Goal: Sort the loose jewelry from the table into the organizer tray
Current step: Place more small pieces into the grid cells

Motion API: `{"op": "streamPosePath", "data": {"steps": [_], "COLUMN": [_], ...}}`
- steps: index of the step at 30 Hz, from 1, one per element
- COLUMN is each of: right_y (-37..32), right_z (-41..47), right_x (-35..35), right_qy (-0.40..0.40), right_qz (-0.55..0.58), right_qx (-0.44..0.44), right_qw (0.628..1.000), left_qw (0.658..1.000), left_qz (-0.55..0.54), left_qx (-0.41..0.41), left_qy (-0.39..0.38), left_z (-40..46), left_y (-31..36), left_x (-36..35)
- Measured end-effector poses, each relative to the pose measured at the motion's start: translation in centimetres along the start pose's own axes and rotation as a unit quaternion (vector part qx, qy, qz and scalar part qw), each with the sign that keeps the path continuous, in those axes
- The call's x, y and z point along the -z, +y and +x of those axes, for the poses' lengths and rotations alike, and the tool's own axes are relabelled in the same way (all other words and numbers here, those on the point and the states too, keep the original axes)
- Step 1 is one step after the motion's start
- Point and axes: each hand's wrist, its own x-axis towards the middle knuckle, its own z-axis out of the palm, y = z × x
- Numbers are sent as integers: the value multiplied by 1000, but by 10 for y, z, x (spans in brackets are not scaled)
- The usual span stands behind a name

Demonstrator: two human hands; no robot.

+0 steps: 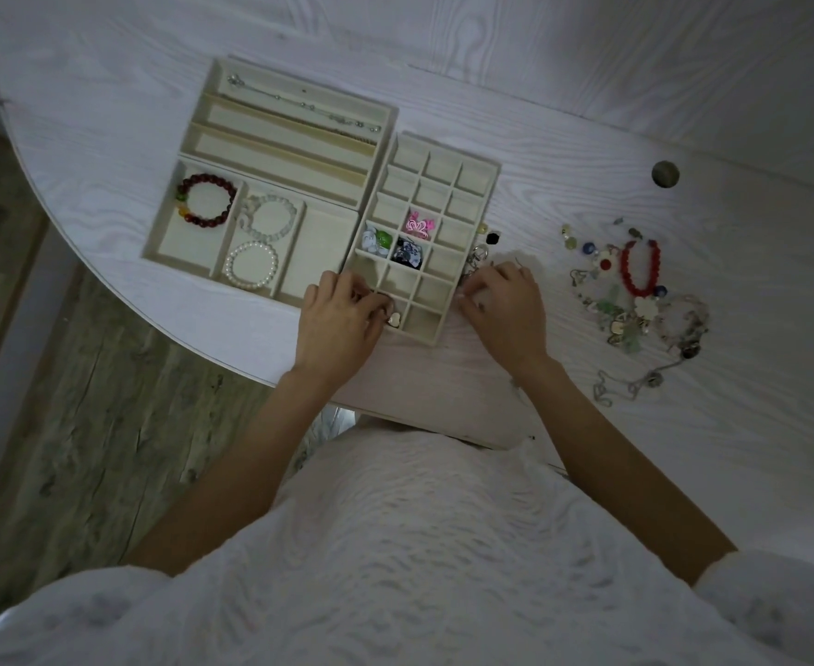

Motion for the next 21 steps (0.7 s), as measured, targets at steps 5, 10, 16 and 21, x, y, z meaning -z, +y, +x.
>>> {"op": "streamPosePath", "data": {"steps": [5, 10, 16, 21], "right_y": [-3, 2, 3, 10], "right_z": [-6, -5, -7, -11], "right_x": [31, 41, 51, 56], "right_qy": [-7, -35, -27, 14], "right_qz": [194, 371, 301, 192], "right_qx": [-40, -116, -72, -13], "right_qw": [980, 921, 950, 981], "left_qw": [998, 984, 941, 939], "left_qz": [-53, -169, -331, -325], "left_qx": [1, -5, -18, -90], "left_qy": [31, 61, -64, -65], "left_z": [-3, 10, 58, 73], "left_y": [-3, 21, 71, 85], "left_x": [0, 3, 11, 10]}}
